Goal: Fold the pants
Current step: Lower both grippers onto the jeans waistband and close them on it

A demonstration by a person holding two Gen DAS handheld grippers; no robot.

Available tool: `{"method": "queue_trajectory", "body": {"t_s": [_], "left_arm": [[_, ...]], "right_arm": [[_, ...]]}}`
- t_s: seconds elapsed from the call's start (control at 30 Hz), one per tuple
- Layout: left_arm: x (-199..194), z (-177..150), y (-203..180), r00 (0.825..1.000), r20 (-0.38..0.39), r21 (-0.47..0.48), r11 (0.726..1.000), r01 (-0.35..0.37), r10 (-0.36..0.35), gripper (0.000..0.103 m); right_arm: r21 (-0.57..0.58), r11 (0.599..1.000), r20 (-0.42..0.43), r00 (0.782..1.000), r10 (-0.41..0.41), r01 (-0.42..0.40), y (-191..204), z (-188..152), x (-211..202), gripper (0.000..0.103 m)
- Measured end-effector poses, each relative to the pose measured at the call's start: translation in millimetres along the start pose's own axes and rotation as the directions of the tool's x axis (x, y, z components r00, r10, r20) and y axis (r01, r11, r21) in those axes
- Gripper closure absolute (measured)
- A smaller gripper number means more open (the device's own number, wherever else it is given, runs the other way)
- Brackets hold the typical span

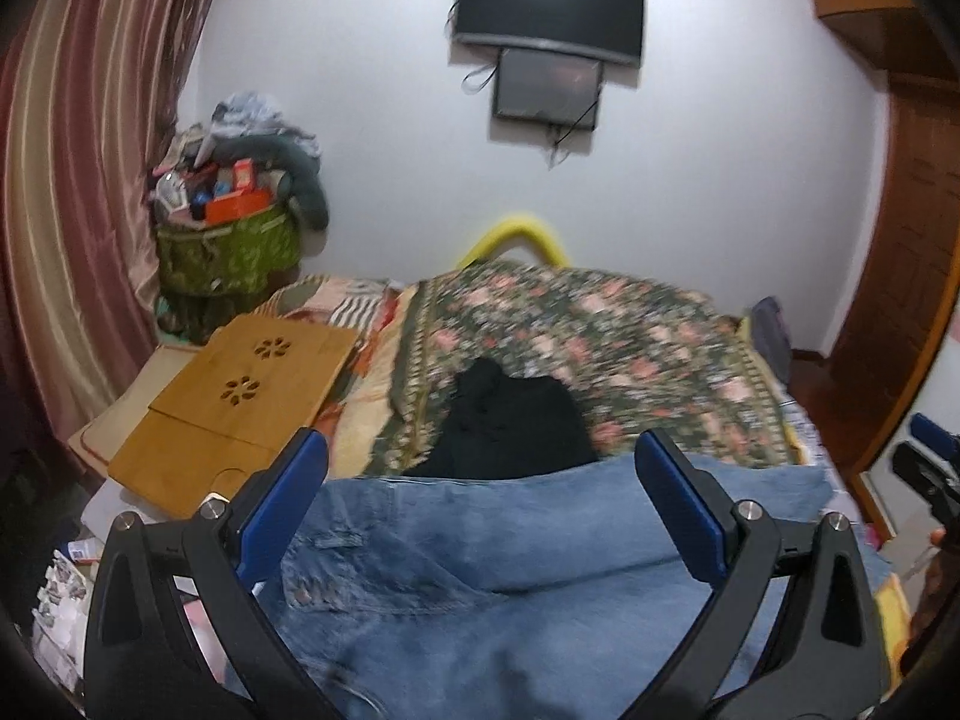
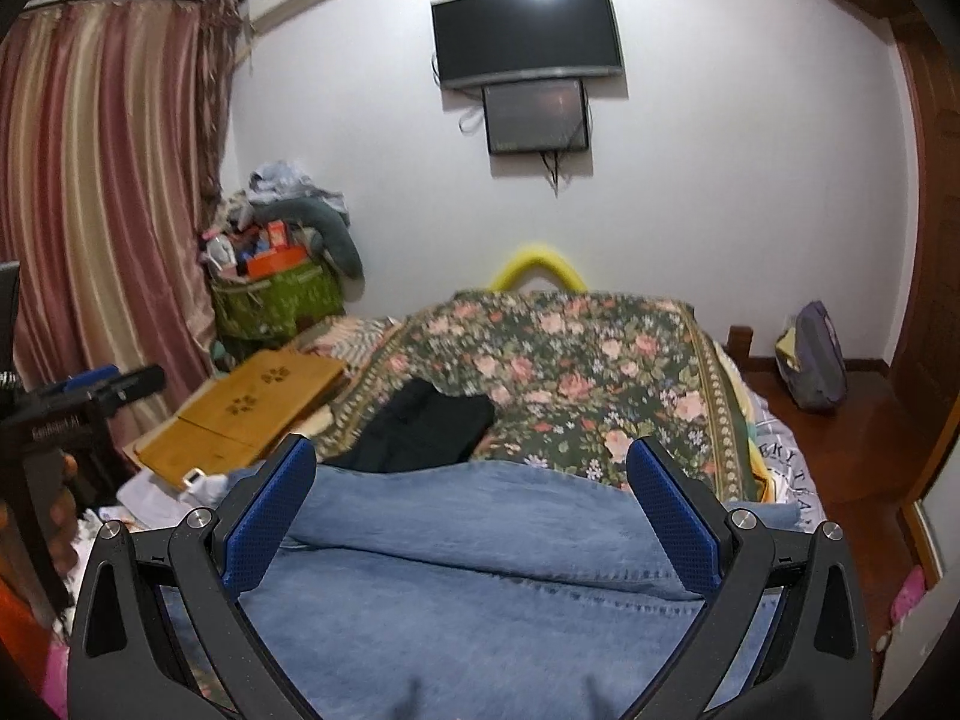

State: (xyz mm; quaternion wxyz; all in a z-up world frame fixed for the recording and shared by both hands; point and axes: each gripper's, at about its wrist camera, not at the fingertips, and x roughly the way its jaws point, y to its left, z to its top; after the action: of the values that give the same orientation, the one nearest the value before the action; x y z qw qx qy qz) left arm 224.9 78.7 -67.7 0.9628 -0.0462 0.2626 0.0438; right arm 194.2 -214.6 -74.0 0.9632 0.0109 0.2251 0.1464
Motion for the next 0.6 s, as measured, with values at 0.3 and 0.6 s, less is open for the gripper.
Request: {"method": "queue_trajectory", "body": {"t_s": [0.3,0.6], "left_arm": [[137.4,-5.6,77.5,0.96,-0.239,-0.021,0.988,-0.154,0.144,0.007],[249.9,-62.6,121.9,0.835,-0.516,-0.014,0.972,-0.233,0.192,0.032]], "right_arm": [[-0.109,0.994,-0.211,0.977,-0.025,0.001,-28.4,-9.4,101.9,0.0],[-0.167,0.98,-0.426,0.904,0.025,-0.106,-44.8,-31.8,190.3,0.002]]}}
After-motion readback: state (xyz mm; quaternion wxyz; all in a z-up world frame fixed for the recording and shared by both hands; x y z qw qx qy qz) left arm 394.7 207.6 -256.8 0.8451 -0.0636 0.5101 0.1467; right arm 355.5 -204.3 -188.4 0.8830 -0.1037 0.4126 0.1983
